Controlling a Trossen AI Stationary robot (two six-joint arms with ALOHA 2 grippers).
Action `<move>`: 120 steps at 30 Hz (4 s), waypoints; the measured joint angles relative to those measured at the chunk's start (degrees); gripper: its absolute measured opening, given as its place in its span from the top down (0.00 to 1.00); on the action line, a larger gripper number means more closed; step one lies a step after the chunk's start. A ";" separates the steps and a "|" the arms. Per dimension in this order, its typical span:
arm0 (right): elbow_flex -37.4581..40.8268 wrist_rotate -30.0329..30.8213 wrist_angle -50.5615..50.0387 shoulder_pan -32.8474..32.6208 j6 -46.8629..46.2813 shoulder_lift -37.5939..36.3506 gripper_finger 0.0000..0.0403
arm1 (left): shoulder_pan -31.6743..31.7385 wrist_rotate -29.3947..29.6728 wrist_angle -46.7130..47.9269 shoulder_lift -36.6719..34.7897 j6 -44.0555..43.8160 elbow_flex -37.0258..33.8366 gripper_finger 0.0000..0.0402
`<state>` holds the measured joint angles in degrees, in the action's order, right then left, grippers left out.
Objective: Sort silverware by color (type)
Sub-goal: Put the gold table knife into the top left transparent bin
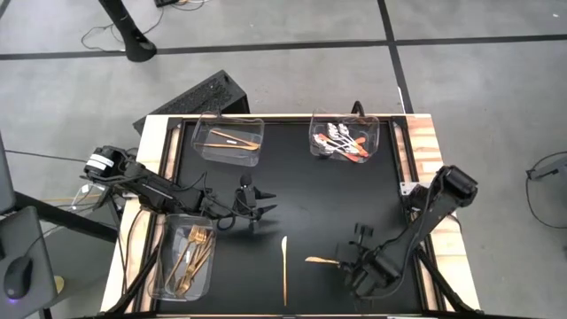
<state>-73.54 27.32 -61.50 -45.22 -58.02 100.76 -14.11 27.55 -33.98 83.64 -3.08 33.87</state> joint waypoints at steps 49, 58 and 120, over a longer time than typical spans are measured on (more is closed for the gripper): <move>20.94 -5.49 13.07 -14.65 -66.72 -5.37 0.45 | -2.82 -32.90 22.78 46.07 13.06 52.17 0.69; 23.94 -3.94 20.19 -15.16 -66.43 -5.17 0.43 | -2.77 -32.83 22.82 47.83 13.76 52.28 0.69; 12.70 1.93 13.91 -15.14 -7.83 6.39 0.72 | -1.37 -29.80 32.00 51.76 11.12 59.87 0.69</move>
<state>-60.85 29.26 -47.60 -60.36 -65.85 107.16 -15.48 -2.25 -1.98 135.39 8.04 93.74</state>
